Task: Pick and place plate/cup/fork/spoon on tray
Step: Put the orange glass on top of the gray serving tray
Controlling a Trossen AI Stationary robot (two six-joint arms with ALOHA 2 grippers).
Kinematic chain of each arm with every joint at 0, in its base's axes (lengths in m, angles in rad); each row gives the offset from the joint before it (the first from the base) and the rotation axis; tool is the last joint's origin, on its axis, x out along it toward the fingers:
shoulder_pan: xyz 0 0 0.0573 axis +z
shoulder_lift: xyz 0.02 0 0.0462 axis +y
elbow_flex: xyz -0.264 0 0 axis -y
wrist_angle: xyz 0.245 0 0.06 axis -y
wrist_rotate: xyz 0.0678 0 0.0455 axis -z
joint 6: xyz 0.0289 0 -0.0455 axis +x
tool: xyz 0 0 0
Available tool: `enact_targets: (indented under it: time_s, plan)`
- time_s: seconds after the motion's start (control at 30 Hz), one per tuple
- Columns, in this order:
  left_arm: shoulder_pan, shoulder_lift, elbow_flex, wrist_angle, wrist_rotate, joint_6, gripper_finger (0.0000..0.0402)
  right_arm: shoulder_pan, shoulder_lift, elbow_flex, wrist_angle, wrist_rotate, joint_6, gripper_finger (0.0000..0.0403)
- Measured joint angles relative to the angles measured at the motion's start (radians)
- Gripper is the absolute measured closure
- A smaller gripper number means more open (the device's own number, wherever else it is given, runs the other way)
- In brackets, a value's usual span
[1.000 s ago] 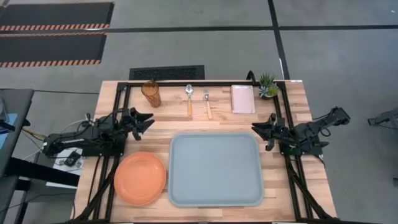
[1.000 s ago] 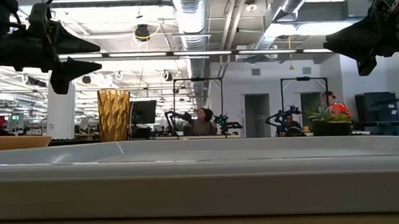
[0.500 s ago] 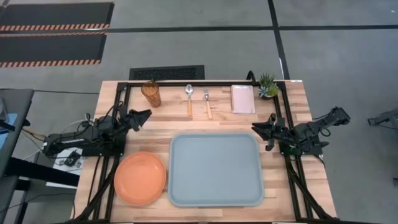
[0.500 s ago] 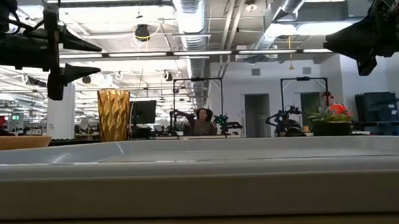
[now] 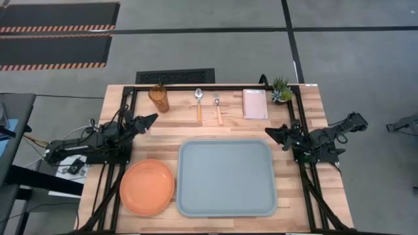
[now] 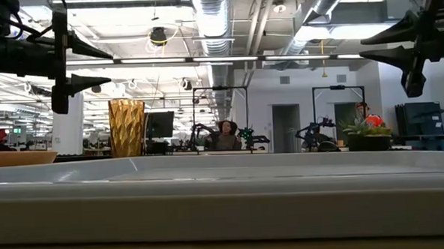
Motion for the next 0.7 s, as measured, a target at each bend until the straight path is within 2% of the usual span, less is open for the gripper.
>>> enact_targets:
  time_s: [0.1,0.2,0.27,0.4,0.57,0.7]
  plan:
    - [0.0,0.0,0.0,0.015,0.063,-0.078,0.0189,-0.024,0.0,0.0,0.034,0.003,0.001,0.0284]
    - [0.0,0.0,0.0,0.104,0.139,-0.108,0.0189,-0.058,0.0,0.0,0.1,0.017,-0.018,0.0284]
    - [0.0,0.0,0.0,0.185,0.174,-0.106,0.0188,-0.082,-0.001,0.003,0.154,0.023,-0.086,0.0284]
    - [0.0,0.0,0.0,0.388,0.169,-0.044,0.0179,-0.135,0.0,0.044,0.169,0.056,-0.159,0.0274]
    - [0.0,0.009,0.003,0.59,0.137,0.078,0.016,-0.196,0.002,0.105,0.165,0.052,-0.204,0.0216]
    - [0.0,0.045,0.059,0.592,0.112,0.122,0.0142,-0.223,0.023,0.154,0.166,0.045,-0.227,0.0155]
